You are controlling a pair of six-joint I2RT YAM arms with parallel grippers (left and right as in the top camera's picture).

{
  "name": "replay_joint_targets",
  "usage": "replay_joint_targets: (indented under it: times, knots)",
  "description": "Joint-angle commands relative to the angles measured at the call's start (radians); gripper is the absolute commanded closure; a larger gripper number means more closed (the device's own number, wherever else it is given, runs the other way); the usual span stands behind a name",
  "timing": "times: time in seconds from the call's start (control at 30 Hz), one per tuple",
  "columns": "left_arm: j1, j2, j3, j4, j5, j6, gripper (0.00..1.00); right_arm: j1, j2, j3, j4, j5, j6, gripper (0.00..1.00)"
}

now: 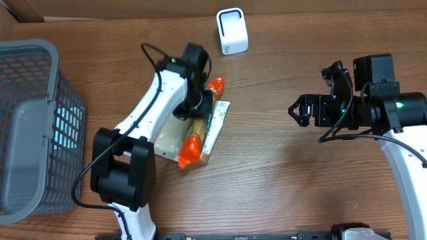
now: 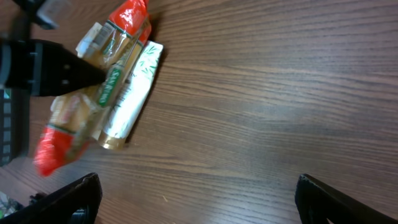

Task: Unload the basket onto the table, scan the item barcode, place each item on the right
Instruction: 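Lay the sausage package on top of the bag and tube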

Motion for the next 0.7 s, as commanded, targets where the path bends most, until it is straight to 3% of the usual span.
replay_joint_targets:
  times: [0.0, 0.1, 0.13, 0.17, 0.27, 0.6, 0.67]
  knots:
    - [-0.021, -0.03, -0.081, 0.041, -0.032, -0.116, 0.96, 0.005, -0.004, -0.002, 0.006, -0.001, 0.004, 0.0]
    - [-0.028, -0.03, -0.114, 0.061, -0.032, -0.119, 0.94, 0.005, -0.004, -0.002, 0.006, -0.001, 0.004, 0.0]
    - [-0.027, -0.03, -0.116, 0.061, -0.032, -0.119, 0.83, 0.005, -0.004, -0.002, 0.006, -0.001, 0.004, 0.0]
    - [-0.027, -0.03, -0.116, 0.061, -0.031, -0.118, 0.62, 0.005, -0.004, -0.002, 0.006, -0.001, 0.004, 0.0]
    - [-0.024, -0.037, -0.089, 0.045, -0.007, -0.094, 0.47, 0.005, -0.004, -0.002, 0.006, -0.001, 0.004, 0.0]
    - [-0.016, -0.151, 0.276, -0.203, -0.016, 0.001, 0.44, 0.005, -0.004, -0.002, 0.006, -0.001, 0.004, 0.0]
    - [0.003, -0.192, 0.373, -0.246, -0.018, 0.039, 0.32, 0.005, -0.004, -0.002, 0.006, -0.001, 0.004, 0.0]
